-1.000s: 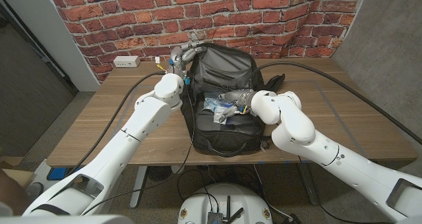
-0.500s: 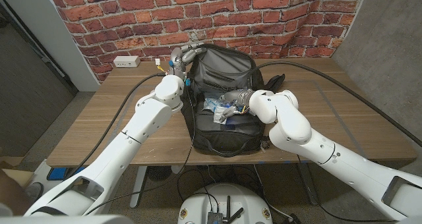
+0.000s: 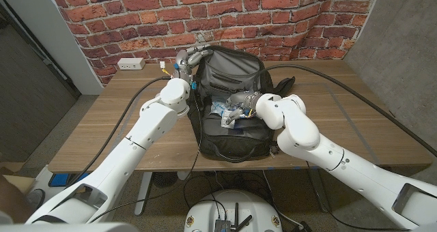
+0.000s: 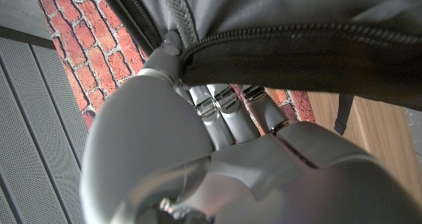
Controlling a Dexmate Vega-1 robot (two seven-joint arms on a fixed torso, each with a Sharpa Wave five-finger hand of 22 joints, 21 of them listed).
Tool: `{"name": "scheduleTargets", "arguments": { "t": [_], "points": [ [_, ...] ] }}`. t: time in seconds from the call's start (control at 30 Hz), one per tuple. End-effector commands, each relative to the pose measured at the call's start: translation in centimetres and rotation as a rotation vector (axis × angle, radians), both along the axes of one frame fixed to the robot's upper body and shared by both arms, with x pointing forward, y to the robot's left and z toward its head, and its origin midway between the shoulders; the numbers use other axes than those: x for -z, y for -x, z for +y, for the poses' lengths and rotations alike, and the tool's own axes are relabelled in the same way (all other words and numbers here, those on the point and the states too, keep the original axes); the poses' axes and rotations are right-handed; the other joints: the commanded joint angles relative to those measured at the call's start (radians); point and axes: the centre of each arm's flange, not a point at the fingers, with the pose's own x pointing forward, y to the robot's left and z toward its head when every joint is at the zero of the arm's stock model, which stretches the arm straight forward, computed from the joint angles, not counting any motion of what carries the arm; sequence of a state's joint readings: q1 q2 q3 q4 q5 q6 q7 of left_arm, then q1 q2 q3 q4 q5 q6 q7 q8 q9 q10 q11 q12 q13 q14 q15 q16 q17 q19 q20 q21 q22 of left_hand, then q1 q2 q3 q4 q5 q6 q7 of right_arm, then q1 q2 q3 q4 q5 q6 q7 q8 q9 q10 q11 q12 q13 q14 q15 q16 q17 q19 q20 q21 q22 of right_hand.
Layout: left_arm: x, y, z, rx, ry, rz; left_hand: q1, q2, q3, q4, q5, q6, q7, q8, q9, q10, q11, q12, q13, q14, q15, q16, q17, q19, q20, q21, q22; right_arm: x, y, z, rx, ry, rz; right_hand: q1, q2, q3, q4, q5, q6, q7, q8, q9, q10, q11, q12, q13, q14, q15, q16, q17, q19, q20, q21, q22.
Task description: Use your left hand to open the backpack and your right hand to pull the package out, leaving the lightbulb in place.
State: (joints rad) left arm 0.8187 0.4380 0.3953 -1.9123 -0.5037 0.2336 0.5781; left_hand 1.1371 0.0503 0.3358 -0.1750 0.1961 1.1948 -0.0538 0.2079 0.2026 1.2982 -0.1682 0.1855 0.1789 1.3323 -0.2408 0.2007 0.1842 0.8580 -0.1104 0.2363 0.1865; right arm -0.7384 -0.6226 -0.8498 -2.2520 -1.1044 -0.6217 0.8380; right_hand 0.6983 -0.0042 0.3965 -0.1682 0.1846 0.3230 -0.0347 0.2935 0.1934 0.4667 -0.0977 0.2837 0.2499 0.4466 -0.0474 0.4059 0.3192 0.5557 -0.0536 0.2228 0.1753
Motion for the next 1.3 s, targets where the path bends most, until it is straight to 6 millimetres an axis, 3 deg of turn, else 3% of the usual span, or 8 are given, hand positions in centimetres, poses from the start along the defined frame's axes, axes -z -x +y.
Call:
{"name": "scheduleTargets", "arguments": {
  "t": [0.03,0.13,0.43,0.63,0.8,0.87,1.1,1.3],
  "points": [
    [0.07,-0.23,0.09,0.004,0.006,0.003,0.001,0.011,0.011,0.004,0.006,0.003,0.004,0.007,0.001,0.011,-0.003,0.009,0.01,0.012,0.0,0.007,0.004,0.001,-0.095,-0.002,-0.001,0.15,-0.08,0.3,-0.021,0.006,-0.043,0.027,0.002,-0.007,-0.003,-0.003,0.042,-0.012,0.019,0.006,0.033,-0.01,0.012,0.012,0.026,-0.143,0.022,0.016,0.025,-0.031,0.009,0.005],
    [0.06,-0.23,0.11,0.003,0.008,0.001,0.001,0.011,0.011,0.004,0.006,0.003,0.004,0.008,0.001,0.012,-0.004,0.009,0.01,0.012,0.0,0.007,0.004,0.001,-0.095,-0.002,-0.001,0.18,-0.07,0.37,-0.029,0.005,-0.05,0.044,0.001,-0.014,-0.002,-0.004,0.092,-0.033,0.039,0.008,0.075,-0.024,0.027,0.022,0.059,-0.151,0.05,0.033,0.041,-0.037,0.013,0.006],
    [0.05,-0.26,0.24,-0.002,0.009,0.005,-0.001,0.011,0.011,0.004,0.006,0.004,0.005,0.008,0.001,0.009,-0.003,0.008,0.01,0.012,0.0,0.007,0.004,0.001,-0.095,-0.003,-0.001,0.19,-0.2,0.63,-0.043,0.01,-0.061,0.093,0.003,-0.031,-0.003,-0.003,0.197,-0.06,0.082,0.011,0.173,-0.056,0.061,0.048,0.106,-0.159,0.108,0.079,0.072,-0.054,0.021,0.009],
    [0.12,-0.4,0.37,-0.001,0.013,0.011,-0.001,0.011,0.01,0.004,0.006,0.003,0.005,0.007,0.001,0.008,-0.005,0.008,0.01,0.013,0.0,0.007,0.004,0.002,-0.095,-0.003,-0.001,0.22,-0.45,0.73,-0.042,0.022,-0.051,0.115,0.009,-0.035,-0.003,-0.002,0.222,-0.066,0.091,0.011,0.202,-0.059,0.071,0.056,0.13,-0.163,0.134,0.098,0.083,-0.062,0.025,0.01],
    [0.03,-0.57,0.41,-0.001,0.012,0.011,0.0,0.011,0.011,0.004,0.006,0.001,0.005,0.007,0.001,0.009,-0.004,0.008,0.01,0.012,0.0,0.007,0.004,0.002,-0.095,-0.003,-0.001,0.33,-0.62,0.81,-0.044,0.034,-0.037,0.129,0.011,-0.036,-0.005,-0.001,0.211,-0.063,0.086,0.012,0.205,-0.059,0.071,0.06,0.138,-0.166,0.146,0.108,0.088,-0.069,0.027,0.011],
    [-0.02,-0.66,0.4,0.002,0.011,0.011,0.0,0.012,0.011,0.004,0.007,0.002,0.006,0.007,0.001,0.009,-0.008,0.008,0.01,0.011,0.0,0.006,0.004,0.002,-0.095,-0.004,-0.001,0.37,-0.67,0.83,-0.044,0.044,-0.026,0.136,0.004,-0.042,-0.003,-0.001,0.182,-0.054,0.074,0.012,0.178,-0.053,0.059,0.066,0.123,-0.162,0.144,0.114,0.082,-0.081,0.025,0.012],
    [-0.11,-0.78,0.41,0.002,0.01,0.012,0.0,0.011,0.01,0.004,0.006,0.003,0.006,0.008,0.001,0.009,-0.005,0.008,0.01,0.013,-0.001,0.007,0.005,0.002,-0.095,-0.004,-0.001,0.74,-0.71,0.81,-0.042,0.062,-0.017,0.141,0.001,-0.056,0.004,-0.003,0.127,-0.036,0.05,0.013,0.134,-0.032,0.04,0.077,0.086,-0.158,0.145,0.134,0.065,-0.071,0.019,0.013],
    [-0.14,-0.83,0.38,0.005,0.011,0.009,-0.001,0.011,0.01,0.004,0.006,0.002,0.004,0.007,0.001,0.009,-0.006,0.008,0.01,0.013,0.0,0.008,0.005,0.002,-0.095,-0.005,-0.001,0.93,-0.62,0.71,-0.04,0.063,-0.031,0.148,0.001,-0.066,0.005,-0.004,0.079,-0.025,0.03,0.014,0.102,-0.034,0.029,0.091,0.058,-0.157,0.153,0.156,0.048,-0.062,0.014,0.014]
  ]
}}
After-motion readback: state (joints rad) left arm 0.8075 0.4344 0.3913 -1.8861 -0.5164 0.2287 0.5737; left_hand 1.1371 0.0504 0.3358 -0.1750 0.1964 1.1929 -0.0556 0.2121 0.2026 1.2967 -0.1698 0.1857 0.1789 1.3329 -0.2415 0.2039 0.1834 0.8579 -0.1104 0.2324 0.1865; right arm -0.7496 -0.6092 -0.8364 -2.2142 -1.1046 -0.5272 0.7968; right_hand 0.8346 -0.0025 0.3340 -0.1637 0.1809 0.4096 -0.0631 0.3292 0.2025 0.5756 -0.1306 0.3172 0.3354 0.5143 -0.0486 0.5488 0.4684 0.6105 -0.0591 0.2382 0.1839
